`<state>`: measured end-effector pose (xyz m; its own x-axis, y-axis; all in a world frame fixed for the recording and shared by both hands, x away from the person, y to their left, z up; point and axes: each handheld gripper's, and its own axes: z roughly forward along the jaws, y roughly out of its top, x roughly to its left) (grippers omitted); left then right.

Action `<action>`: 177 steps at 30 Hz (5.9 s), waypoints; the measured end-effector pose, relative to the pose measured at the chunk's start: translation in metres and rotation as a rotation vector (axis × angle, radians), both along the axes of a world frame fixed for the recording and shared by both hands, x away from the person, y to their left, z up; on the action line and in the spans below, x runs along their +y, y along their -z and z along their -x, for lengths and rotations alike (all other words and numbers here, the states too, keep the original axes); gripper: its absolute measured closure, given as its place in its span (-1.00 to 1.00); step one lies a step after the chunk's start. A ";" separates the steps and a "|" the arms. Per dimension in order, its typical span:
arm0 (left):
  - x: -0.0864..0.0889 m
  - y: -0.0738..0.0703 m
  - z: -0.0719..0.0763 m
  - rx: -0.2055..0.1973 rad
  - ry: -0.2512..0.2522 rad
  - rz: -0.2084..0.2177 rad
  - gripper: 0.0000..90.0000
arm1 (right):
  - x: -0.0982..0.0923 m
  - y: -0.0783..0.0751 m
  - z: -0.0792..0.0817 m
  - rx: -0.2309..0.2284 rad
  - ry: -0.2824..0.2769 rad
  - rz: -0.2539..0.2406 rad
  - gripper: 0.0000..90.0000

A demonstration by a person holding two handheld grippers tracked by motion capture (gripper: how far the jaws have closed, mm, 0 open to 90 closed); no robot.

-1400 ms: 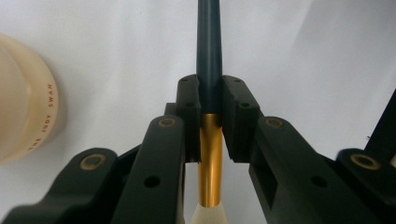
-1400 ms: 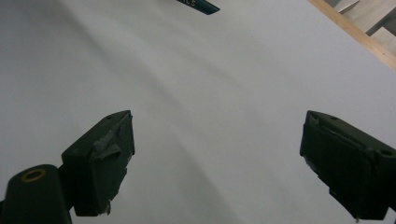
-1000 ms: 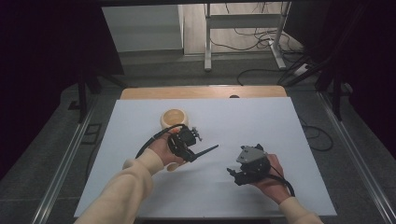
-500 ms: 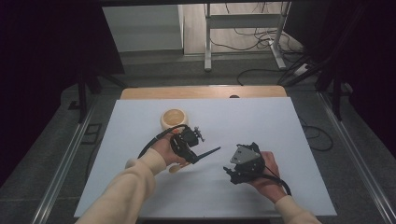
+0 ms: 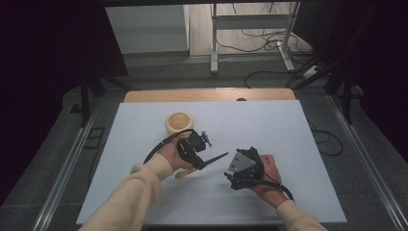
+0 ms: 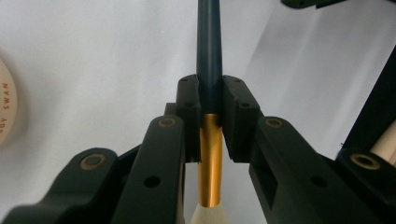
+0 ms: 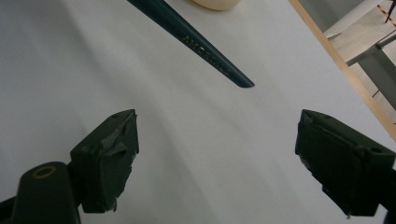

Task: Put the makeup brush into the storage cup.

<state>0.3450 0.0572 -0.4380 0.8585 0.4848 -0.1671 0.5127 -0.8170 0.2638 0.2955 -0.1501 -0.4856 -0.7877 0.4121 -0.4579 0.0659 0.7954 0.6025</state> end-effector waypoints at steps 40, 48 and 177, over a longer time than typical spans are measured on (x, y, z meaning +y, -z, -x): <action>-0.007 0.007 -0.001 0.045 0.029 -0.004 0.75 | 0.051 0.015 0.013 -0.291 -0.180 0.291 0.06; -0.011 0.008 0.001 0.049 0.048 -0.006 0.75 | 0.056 0.019 0.016 -0.286 -0.195 0.321 0.61; 0.118 -0.004 0.063 -0.386 -0.375 0.455 -0.69 | 0.028 -0.004 0.001 -0.200 -0.131 0.189 0.80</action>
